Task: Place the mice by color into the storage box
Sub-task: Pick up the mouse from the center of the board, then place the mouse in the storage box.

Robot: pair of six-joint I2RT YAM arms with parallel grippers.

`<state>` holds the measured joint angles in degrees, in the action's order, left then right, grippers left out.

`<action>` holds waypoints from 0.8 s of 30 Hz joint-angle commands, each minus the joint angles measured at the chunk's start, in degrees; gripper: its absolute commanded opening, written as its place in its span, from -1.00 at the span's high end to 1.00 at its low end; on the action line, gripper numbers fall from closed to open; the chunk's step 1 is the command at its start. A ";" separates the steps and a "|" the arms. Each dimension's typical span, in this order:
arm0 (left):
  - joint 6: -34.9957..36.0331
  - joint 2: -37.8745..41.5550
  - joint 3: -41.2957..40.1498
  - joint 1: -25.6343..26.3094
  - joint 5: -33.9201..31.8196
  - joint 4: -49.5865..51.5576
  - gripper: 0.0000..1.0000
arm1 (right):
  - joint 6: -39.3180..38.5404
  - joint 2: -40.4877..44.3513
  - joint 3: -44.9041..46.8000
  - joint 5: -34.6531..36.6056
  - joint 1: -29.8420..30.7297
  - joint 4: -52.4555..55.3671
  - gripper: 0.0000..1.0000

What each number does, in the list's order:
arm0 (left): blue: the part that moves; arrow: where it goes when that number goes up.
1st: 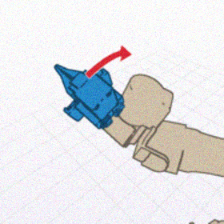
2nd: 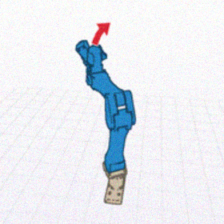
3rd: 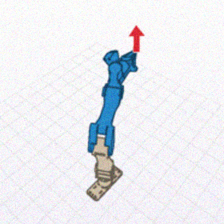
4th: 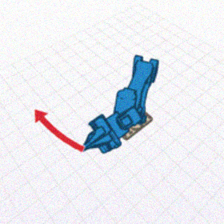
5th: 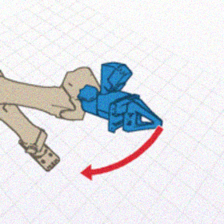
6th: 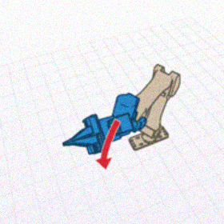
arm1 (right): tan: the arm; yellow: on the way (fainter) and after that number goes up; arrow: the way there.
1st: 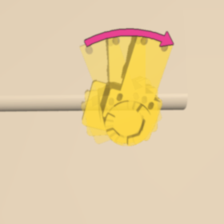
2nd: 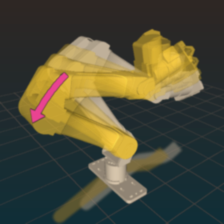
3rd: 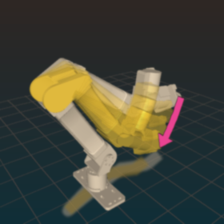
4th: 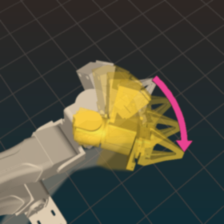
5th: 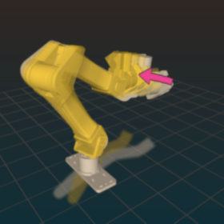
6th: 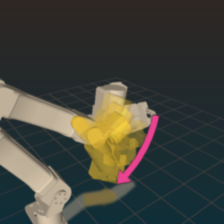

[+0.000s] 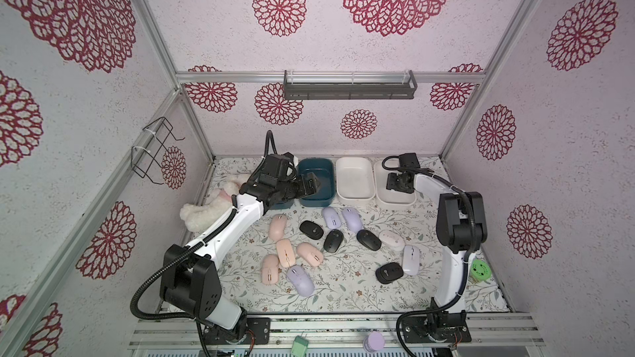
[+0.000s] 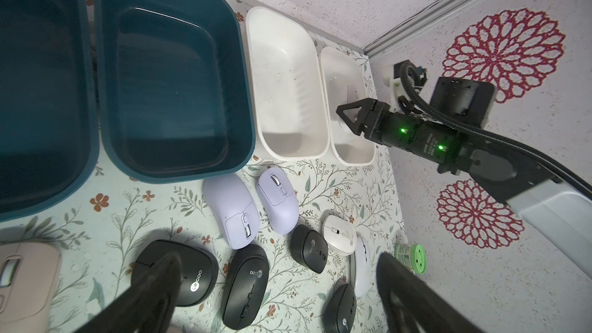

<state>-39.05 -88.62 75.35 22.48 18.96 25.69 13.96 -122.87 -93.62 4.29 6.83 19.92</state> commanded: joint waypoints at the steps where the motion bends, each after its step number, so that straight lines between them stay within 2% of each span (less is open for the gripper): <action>1: -0.75 0.71 0.72 -0.31 1.61 -1.17 -0.94 | -2.41 -2.97 -5.39 0.54 0.51 -0.27 -0.04; 5: -0.93 0.44 0.59 -0.29 2.01 -1.48 -0.93 | -3.88 -9.21 -13.52 0.98 0.73 3.27 -0.04; 12: -0.78 -0.54 0.67 -0.31 2.13 -1.35 -0.94 | -5.10 -15.54 -21.11 1.51 0.99 6.07 -0.13; 24: -1.36 -3.17 0.94 -0.20 3.94 -1.44 -0.93 | -7.70 -12.73 -20.55 -0.60 2.57 5.07 -0.44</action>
<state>-39.70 -90.83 75.35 22.46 21.76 25.61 8.29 -138.30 -113.78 4.21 8.67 24.36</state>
